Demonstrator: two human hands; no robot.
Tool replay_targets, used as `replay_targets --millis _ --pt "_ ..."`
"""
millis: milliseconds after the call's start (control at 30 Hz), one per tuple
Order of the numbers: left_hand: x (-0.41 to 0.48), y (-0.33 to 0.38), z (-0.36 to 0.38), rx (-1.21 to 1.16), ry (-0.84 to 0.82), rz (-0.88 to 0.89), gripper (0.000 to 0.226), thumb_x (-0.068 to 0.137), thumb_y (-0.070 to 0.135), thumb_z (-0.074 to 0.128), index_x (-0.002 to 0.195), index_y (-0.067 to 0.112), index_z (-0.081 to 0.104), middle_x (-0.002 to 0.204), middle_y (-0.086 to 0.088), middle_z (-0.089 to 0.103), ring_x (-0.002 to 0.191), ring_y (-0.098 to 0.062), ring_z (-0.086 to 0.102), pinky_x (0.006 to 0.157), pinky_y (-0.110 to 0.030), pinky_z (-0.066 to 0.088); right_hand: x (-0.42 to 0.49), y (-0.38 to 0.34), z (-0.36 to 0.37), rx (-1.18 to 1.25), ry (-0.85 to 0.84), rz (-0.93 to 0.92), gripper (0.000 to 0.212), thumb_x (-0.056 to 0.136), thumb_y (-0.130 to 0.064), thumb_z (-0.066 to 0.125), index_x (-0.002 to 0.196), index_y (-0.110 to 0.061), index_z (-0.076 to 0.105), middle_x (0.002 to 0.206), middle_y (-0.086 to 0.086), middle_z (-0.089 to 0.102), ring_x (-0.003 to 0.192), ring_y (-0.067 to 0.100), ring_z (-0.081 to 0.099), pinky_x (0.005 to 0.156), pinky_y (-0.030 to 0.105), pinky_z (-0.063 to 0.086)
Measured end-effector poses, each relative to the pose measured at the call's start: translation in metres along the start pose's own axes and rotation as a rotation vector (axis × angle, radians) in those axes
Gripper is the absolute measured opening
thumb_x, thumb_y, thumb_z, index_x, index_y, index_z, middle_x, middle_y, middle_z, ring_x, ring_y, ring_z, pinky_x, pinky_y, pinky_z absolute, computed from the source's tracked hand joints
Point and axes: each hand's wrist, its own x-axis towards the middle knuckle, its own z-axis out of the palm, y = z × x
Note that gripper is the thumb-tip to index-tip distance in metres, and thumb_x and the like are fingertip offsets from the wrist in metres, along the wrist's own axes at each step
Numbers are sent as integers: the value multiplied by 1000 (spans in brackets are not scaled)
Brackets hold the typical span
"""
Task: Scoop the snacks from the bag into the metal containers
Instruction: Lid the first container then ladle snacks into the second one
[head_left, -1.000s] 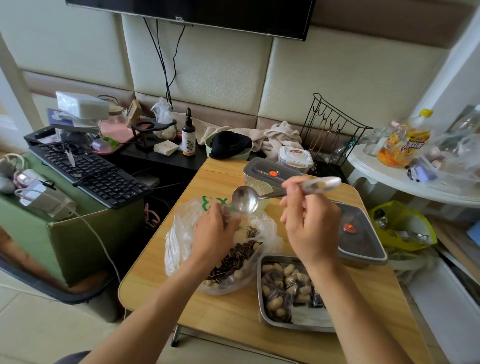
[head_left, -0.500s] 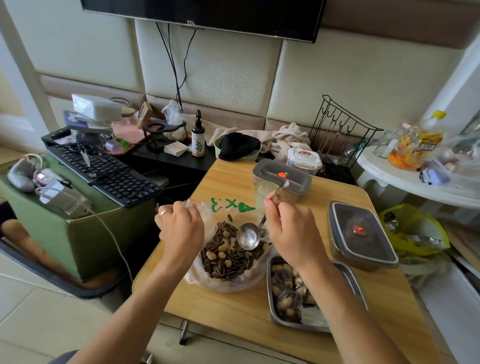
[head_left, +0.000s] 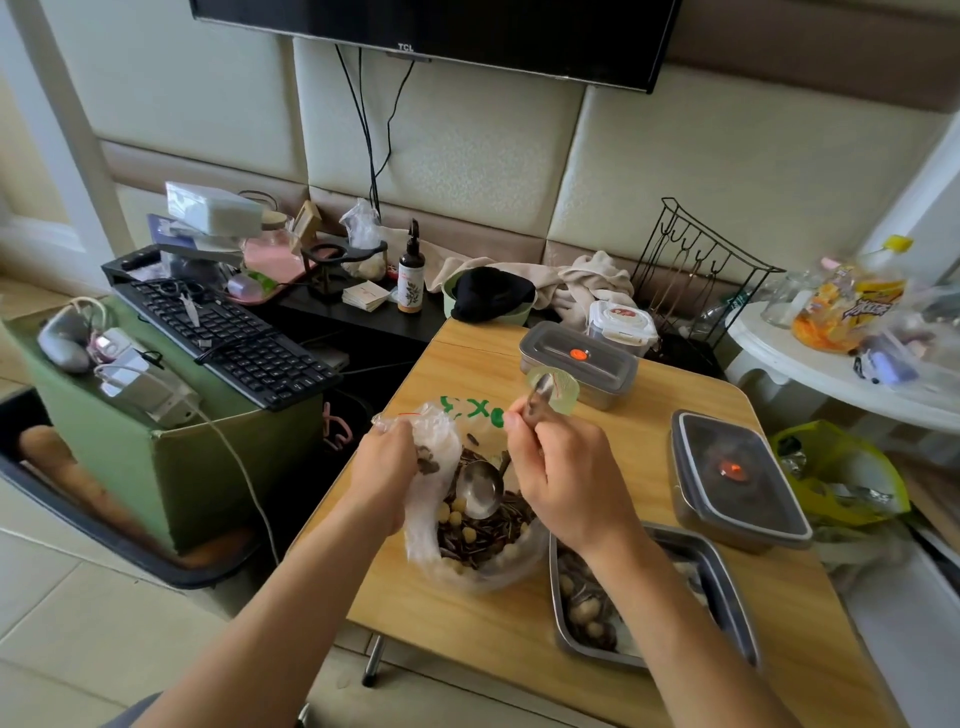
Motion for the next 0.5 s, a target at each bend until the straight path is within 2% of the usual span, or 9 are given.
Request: replay_targets --millis 100,167,267,333,400,467,500 --pt "-7 6 5 -55 -27 36 30 100 32 42 104 5 56 96 -5 51 86 -24 47 73 -41 35 -2 7 0 52 15 62 34 109 -27 44 88 -9 64 57 -6 53 43 8 51 41 20 37" --pt "-9 7 9 -75 -80 72 38 103 35 44 116 4 60 97 -12 60 90 -28 58 78 -42 46 -5 10 -1 101 32 193 39 110 -28 43 84 -8 64 56 -1 60 43 10 60 40 30 48" --pt "-16 8 13 -85 -142 146 40 105 40 46 119 7 62 107 -20 70 102 -34 69 92 -53 56 -7 17 -6 163 62 445 32 110 -23 47 86 -10 65 61 4 66 44 11 64 44 25 52" --pt "-17 7 14 -25 -99 209 46 104 43 47 112 0 60 96 -15 66 90 -30 65 90 -56 56 -7 24 -9 209 67 588 30 110 -24 47 89 -13 64 65 6 69 46 18 66 45 24 51" --pt "-19 6 12 103 -16 303 42 106 38 45 90 0 55 84 -13 59 85 -27 60 82 -52 55 -7 31 -12 236 69 710 31 110 -25 46 90 -11 64 65 7 70 47 22 67 46 25 51" --pt "-18 4 11 287 69 388 37 108 29 42 79 7 50 88 -14 62 110 -30 57 88 -49 51 -9 36 -14 255 67 802 32 110 -25 45 90 -9 65 64 7 71 49 23 68 47 28 52" --pt "-17 3 10 384 106 424 33 108 27 40 82 11 51 101 -18 61 124 -31 47 92 -47 48 -9 38 -16 259 69 829 32 110 -25 45 91 -9 65 64 7 71 49 23 68 48 29 53"
